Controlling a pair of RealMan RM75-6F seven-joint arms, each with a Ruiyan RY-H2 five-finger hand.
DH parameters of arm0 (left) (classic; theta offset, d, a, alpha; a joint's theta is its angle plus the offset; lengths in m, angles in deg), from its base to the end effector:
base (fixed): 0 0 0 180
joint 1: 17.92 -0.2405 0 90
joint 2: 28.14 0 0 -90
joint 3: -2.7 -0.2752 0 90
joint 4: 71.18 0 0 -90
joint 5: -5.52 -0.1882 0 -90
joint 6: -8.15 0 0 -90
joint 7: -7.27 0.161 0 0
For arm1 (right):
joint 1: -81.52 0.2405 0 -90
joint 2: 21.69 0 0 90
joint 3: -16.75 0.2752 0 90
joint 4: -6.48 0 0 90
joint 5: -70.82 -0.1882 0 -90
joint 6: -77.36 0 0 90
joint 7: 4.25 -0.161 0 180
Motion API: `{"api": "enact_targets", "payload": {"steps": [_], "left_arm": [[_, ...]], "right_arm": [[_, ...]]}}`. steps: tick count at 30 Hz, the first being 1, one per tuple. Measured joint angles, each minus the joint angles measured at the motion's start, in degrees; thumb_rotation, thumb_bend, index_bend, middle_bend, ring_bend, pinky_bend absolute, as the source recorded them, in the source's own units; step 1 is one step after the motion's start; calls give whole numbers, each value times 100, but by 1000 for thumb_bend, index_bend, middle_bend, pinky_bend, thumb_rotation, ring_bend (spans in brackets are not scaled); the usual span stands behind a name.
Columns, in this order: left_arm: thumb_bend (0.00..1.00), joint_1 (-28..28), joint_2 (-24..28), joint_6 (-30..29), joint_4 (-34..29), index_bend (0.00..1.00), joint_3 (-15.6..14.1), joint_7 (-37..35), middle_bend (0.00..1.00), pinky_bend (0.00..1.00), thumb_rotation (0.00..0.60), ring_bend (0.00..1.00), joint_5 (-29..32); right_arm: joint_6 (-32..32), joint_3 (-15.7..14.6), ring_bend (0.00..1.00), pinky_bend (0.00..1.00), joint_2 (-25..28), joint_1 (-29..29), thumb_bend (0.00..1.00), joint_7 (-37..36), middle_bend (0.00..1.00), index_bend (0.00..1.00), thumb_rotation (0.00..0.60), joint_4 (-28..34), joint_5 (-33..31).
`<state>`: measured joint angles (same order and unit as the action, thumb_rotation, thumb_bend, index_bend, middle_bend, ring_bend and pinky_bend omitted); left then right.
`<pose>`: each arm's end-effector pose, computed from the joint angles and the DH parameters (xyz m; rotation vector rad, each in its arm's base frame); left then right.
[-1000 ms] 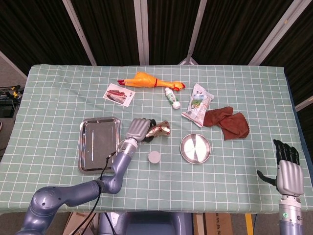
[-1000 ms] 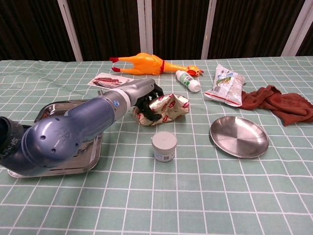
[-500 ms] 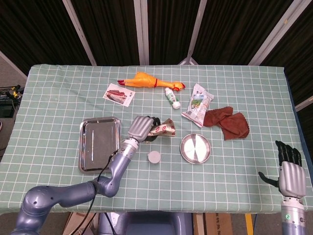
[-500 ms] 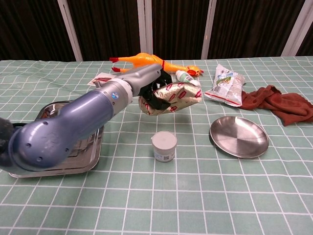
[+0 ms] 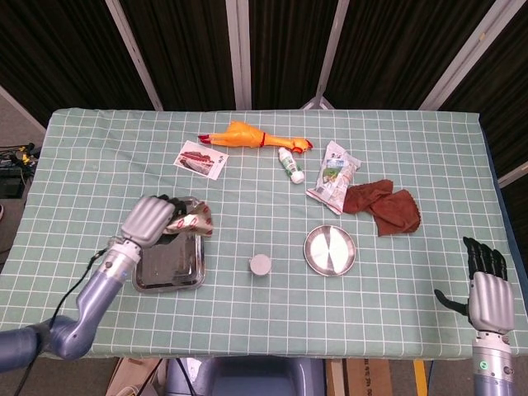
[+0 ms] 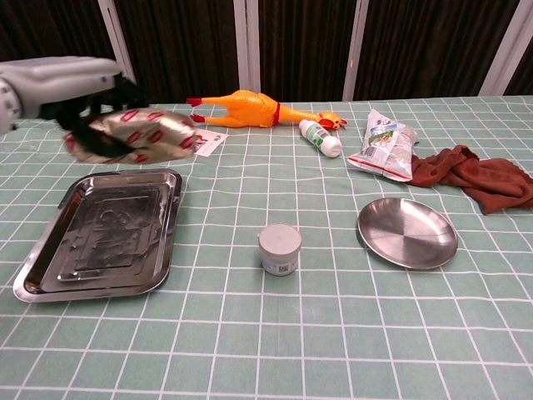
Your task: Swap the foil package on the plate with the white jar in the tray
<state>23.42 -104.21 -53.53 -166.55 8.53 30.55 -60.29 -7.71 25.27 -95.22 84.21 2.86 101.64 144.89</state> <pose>-0.1676 0.3551 0.0679 -1.8622 -0.7738 -0.8838 -0.3306 -0.1987 0.1531 1.1195 -1.0389 0.8836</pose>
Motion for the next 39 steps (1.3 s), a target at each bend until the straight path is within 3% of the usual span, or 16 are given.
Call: {"api": "enact_targets", "payload": {"steps": [7, 16, 20, 24, 31, 39], "left_arm": [[633, -435, 9, -320, 730, 489, -469, -508, 498, 530, 600, 400, -777], [626, -600, -697, -280, 2089, 487, -706, -1245, 489, 520, 600, 380, -1420], [608, -605, -943, -230, 2425, 484, -766, -1476, 472, 506, 600, 338, -1630], [496, -632, -1129, -200, 2718, 456, -799, -1669, 375, 440, 600, 224, -1763], [283, -679, -1132, -79, 2760, 366, -801, -1910, 155, 212, 600, 18, -1811], [221, -691, -819, 6, 2299, 335, -777, -1961, 107, 165, 600, 0, -1832]], "right_arm": [[70, -20, 77, 0, -31, 25, 153, 10, 102, 52, 600, -17, -21], [86, -24, 77, 0, -50, 36, 153, -8, 102, 52, 600, -46, -14], [109, -34, 77, 0, -62, 45, 153, 0, 102, 51, 600, -58, -16], [101, -34, 78, 0, -58, 41, 153, -7, 102, 52, 600, -50, -15], [99, -25, 77, 0, -47, 34, 153, -32, 102, 52, 600, -36, -35], [105, -35, 77, 0, -20, 36, 138, -21, 102, 52, 600, -15, -9]]}}
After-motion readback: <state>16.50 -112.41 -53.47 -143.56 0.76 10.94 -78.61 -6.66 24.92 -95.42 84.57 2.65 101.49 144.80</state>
